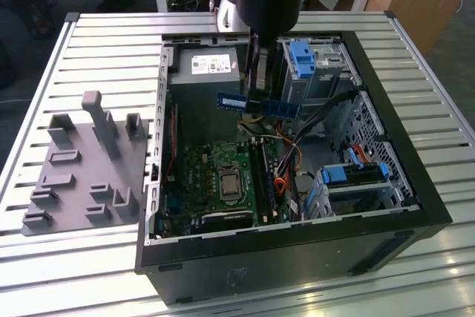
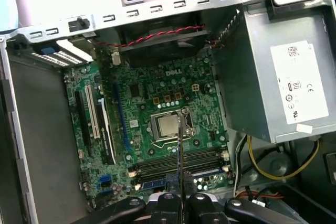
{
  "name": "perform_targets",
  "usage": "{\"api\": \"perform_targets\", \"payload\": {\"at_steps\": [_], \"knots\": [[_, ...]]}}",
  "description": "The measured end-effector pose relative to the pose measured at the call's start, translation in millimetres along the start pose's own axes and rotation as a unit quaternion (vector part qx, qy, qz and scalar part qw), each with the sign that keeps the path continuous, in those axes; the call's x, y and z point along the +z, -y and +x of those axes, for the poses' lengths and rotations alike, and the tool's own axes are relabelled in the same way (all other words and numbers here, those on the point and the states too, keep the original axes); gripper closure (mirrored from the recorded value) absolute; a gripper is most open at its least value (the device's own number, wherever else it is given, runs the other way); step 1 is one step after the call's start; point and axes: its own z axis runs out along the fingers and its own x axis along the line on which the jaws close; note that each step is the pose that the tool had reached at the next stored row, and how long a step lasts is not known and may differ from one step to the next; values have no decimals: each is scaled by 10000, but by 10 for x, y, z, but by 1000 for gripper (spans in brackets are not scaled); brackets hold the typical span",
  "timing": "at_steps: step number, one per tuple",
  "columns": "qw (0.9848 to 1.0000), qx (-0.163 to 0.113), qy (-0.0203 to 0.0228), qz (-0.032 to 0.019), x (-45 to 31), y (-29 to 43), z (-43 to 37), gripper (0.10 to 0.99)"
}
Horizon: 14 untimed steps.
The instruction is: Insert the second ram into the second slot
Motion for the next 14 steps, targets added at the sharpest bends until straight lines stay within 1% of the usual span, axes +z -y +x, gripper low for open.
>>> {"api": "perform_targets", "payload": {"at_steps": [4, 7, 14], "knots": [[9997, 232, 8, 2, 1, 0, 0, 949], [9994, 356, 13, 3, 2, 0, 0, 949], [9980, 631, 23, 5, 3, 0, 0, 949]]}}
